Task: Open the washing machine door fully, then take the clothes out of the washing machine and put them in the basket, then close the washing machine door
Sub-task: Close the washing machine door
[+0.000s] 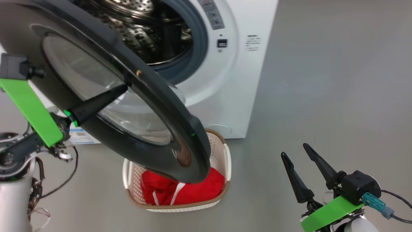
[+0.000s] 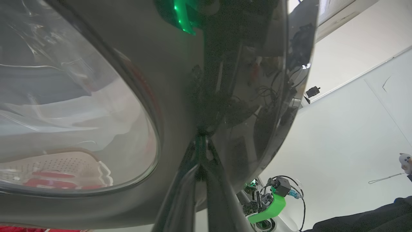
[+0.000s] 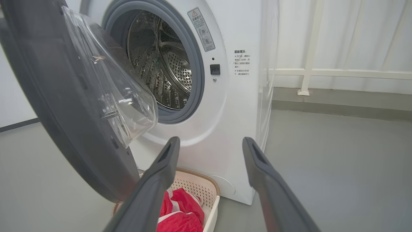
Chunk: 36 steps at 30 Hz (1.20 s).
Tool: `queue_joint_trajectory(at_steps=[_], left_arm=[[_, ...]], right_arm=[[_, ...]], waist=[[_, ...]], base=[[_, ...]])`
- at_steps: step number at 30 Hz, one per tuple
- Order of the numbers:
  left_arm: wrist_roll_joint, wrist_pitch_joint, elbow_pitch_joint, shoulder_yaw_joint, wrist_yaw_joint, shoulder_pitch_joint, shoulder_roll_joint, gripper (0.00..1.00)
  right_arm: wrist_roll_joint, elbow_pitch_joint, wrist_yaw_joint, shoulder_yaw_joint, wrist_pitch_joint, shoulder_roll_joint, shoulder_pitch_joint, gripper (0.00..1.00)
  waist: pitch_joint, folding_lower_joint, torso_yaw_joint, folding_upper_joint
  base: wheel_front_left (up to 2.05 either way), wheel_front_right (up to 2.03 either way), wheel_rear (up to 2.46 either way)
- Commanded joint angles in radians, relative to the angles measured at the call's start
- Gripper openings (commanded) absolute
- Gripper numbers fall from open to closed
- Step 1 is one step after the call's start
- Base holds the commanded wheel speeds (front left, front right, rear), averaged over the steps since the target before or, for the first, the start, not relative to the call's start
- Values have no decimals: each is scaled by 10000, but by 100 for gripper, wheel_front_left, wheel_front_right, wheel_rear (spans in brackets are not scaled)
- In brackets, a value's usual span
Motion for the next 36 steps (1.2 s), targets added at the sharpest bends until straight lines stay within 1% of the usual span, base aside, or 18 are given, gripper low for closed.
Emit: queue_joint_trajectory(at_steps=[1,9,13,18,26,31,36], left_arm=[[170,-209,-82,343,-113,-701,356,0],[332,-856,697,292,-113,-1432,698,0],[387,-1257,1059,256,-113,-1787,846,0],[461,-1836,1573,145,-113,-2202,990,0],[316,-2314,2039,-224,-113,-2389,1203,0],[18,-2472,1877,-483,-113,-2035,1334,0],[-242,-2967,1420,-528,-113,-1341,1402,0]], right_arm=[[-69,-292,16,126,-48,40,-340,100],[-87,-319,16,115,-48,231,-492,100],[-89,-335,16,126,-48,287,-566,100],[-107,-346,16,116,-48,329,-653,100],[-137,-346,16,33,-48,329,-681,100],[-152,-326,16,2,-48,267,-616,100],[-140,-298,16,31,-48,170,-504,100]], waist=[[374,0,-787,0],[744,0,-1656,0],[895,0,-1921,0],[996,0,-2081,0],[1007,0,-1997,0],[865,0,-1665,0],[644,0,-1226,0]], base=[[0,0,0],[0,0,0],[0,0,0],[0,0,0],[0,0,0],[0,0,0],[0,0,0]])
